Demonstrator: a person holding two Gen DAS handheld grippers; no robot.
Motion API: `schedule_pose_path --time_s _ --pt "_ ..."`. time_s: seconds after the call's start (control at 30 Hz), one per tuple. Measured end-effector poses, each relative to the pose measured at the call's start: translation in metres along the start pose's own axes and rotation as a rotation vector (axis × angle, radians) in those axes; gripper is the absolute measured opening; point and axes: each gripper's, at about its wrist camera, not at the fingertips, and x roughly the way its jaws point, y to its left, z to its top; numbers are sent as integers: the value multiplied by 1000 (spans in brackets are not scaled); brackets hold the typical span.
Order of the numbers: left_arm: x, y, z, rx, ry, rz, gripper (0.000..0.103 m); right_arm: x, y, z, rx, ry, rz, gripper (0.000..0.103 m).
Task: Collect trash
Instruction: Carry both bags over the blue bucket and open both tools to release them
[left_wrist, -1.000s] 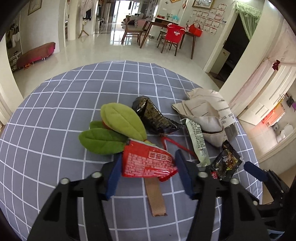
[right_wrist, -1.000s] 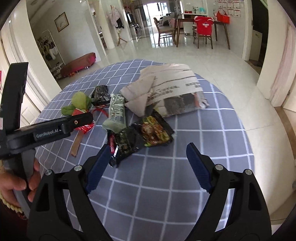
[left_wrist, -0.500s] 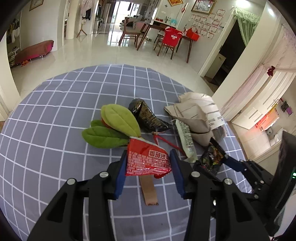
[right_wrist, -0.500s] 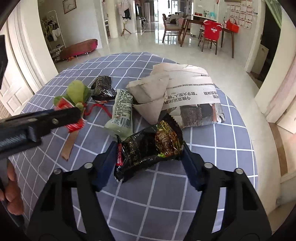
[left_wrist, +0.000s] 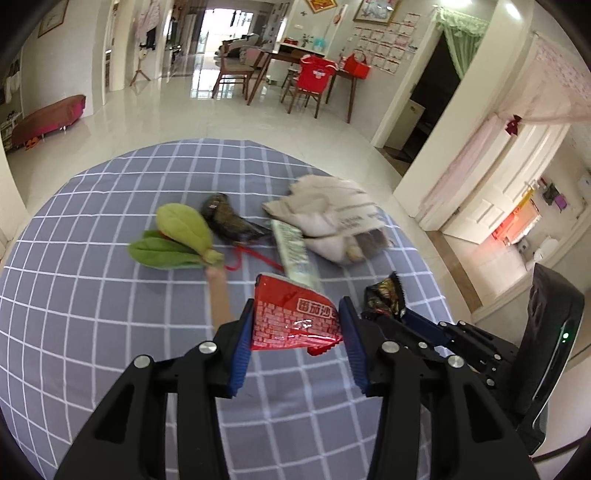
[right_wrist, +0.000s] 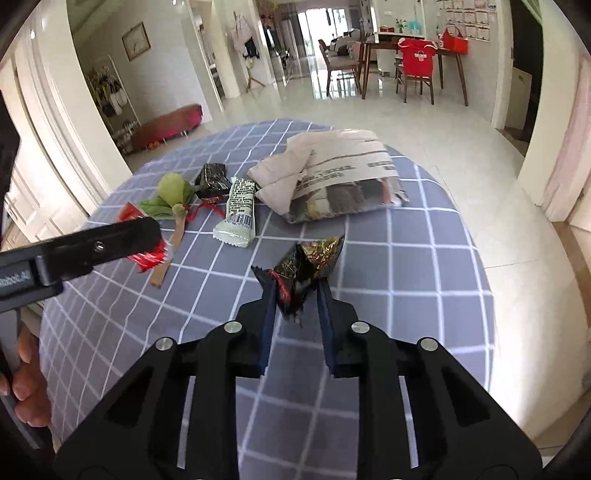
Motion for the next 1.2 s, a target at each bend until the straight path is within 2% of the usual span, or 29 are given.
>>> schedule_pose_path --time_s 0.07,0.1,0.2,0.33,0.67,0.9,1.2 --pt "-2 -17 -5 24 2 -7 44 -14 -10 -8 30 -26 18 20" --pt "-3 -23 -6 34 4 -10 44 -20 -13 -11 37 -36 19 14" --pt "-3 -47 -10 66 9 -27 44 -45 -34 -22 72 -61 35 13" --pt "2 -79 -17 101 26 -49 44 -58 -48 -32 99 -68 61 12" --pt "15 -133 -30 180 55 -86 44 -116 -92 -57 190 -177 102 10" --pt "37 -190 -45 261 100 -141 44 -161 -132 -85 240 -234 52 10" --pt "88 -272 -80 383 195 -210 44 -183 -195 -133 352 -215 -56 10"
